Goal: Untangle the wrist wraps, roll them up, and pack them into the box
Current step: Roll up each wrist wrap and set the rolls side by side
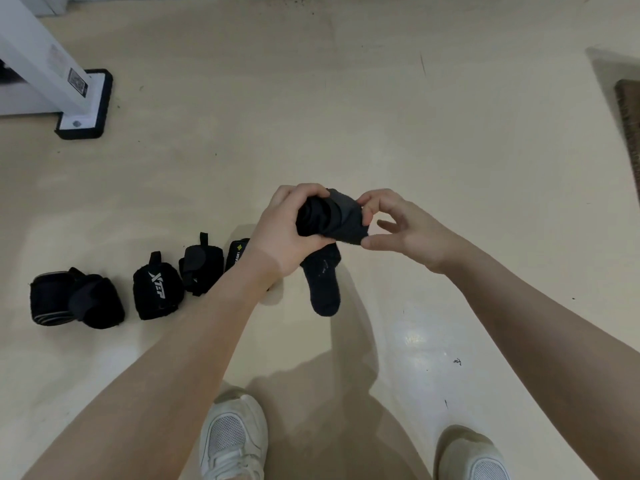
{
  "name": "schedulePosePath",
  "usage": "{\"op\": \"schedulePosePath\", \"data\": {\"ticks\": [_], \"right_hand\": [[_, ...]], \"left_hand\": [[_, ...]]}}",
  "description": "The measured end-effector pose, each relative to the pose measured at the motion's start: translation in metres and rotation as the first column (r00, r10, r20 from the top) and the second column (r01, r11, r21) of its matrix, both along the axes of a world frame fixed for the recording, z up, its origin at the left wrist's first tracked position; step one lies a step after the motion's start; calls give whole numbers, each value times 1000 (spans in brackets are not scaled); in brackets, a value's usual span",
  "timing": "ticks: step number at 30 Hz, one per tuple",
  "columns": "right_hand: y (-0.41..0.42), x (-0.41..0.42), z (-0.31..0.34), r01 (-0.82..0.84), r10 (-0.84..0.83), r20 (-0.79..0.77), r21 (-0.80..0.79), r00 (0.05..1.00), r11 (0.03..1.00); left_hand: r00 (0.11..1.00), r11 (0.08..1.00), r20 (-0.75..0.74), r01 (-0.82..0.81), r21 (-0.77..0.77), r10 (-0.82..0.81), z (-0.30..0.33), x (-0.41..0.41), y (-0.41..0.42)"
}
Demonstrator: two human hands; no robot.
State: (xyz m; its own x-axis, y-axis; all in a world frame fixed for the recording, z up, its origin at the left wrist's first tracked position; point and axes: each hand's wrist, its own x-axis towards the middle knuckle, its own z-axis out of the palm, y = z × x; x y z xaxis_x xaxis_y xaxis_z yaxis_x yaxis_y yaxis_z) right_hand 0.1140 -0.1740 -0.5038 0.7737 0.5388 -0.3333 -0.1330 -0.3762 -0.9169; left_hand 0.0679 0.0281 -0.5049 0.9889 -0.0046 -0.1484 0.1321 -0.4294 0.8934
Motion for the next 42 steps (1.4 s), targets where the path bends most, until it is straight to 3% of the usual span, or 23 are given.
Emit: {"op": "schedulePosePath", "data": {"ticks": [4, 11, 15, 19, 22, 26, 30, 33, 42], "right_hand": [[3, 0, -3, 147, -146, -25, 13, 989, 989], [17, 5, 3, 259, -265, -144, -59, 953, 964], [22, 6, 1, 328, -334, -159, -60, 929, 943], [25, 5, -6, 362, -364, -51, -46, 930, 931], [23, 3, -12, 324, -322, -60, 34, 945, 945], [21, -6, -20, 270, -217, -239, 220, 947, 937], [24, -7, -17, 310, -168, -347, 411, 923, 857], [23, -7, -20, 282, -150, -337, 386, 929, 878], [35, -8, -20, 310, -203, -353, 279, 914, 909]], "left_hand": [[996, 974, 11, 85, 211, -89, 0, -2, -3], [985, 894, 40, 136, 426, -169, 4, -4, -9], [983, 889, 46, 137, 437, -175, 0, -5, -11], [987, 897, 21, 138, 420, -162, -5, -7, -16], [995, 925, 26, 85, 371, -101, -8, -4, -17], [999, 965, -38, 10, 262, 0, -18, -4, -16], [946, 967, -205, -249, 44, 253, -25, 0, -3], [860, 898, -374, -419, -131, 347, -33, -3, 8], [845, 833, -426, -467, -296, 323, -33, -6, 3]]}}
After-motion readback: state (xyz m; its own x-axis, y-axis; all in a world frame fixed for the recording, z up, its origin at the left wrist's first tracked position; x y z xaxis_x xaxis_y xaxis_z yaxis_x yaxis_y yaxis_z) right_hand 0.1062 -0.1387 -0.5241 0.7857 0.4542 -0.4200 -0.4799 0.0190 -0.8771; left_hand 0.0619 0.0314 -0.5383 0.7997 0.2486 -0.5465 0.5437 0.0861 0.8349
